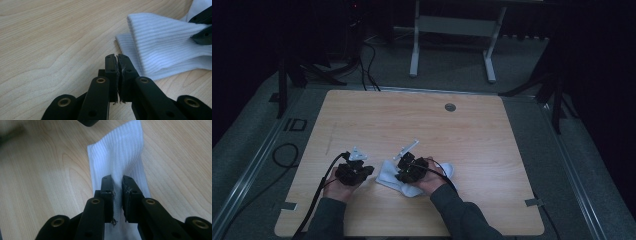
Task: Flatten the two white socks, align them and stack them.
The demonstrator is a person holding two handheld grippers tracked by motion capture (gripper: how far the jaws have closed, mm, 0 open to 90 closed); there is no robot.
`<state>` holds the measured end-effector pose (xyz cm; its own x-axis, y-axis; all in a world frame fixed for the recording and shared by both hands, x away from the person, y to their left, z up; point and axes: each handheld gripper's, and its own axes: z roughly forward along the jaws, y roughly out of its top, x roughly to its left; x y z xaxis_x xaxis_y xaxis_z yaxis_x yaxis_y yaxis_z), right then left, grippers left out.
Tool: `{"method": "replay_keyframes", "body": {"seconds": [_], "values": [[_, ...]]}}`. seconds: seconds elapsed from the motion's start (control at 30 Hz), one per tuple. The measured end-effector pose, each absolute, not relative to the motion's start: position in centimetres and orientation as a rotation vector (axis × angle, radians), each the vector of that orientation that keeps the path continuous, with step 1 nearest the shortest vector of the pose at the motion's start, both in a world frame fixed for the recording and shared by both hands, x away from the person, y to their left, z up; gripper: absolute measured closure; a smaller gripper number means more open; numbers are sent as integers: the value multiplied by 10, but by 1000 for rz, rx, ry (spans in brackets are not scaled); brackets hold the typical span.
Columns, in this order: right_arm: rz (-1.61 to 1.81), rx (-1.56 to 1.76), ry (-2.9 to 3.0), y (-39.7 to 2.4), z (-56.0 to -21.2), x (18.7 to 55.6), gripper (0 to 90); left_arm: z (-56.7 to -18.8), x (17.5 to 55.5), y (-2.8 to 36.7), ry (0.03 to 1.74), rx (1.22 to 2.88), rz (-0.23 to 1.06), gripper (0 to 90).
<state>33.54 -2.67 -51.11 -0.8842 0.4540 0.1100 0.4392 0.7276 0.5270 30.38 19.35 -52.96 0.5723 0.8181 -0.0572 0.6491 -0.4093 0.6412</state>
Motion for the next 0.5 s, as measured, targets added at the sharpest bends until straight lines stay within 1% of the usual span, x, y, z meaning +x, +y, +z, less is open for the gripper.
{"method": "replay_keyframes", "body": {"seconds": [0.37, 0.4, 0.47, 0.5], "values": [[957, 740, 2893, -25, -511, 335, 794, -530, 304, 193, 1170, 2183, 355, 868], [961, 729, 2893, -24, -512, 336, 767, -530, 304, 193, 1172, 2183, 357, 868], [959, 710, 2907, -22, -515, 335, 684, -530, 304, 194, 1170, 2182, 358, 868], [939, 704, 2913, -21, -517, 335, 664, -529, 304, 194, 1172, 2177, 359, 866]]}}
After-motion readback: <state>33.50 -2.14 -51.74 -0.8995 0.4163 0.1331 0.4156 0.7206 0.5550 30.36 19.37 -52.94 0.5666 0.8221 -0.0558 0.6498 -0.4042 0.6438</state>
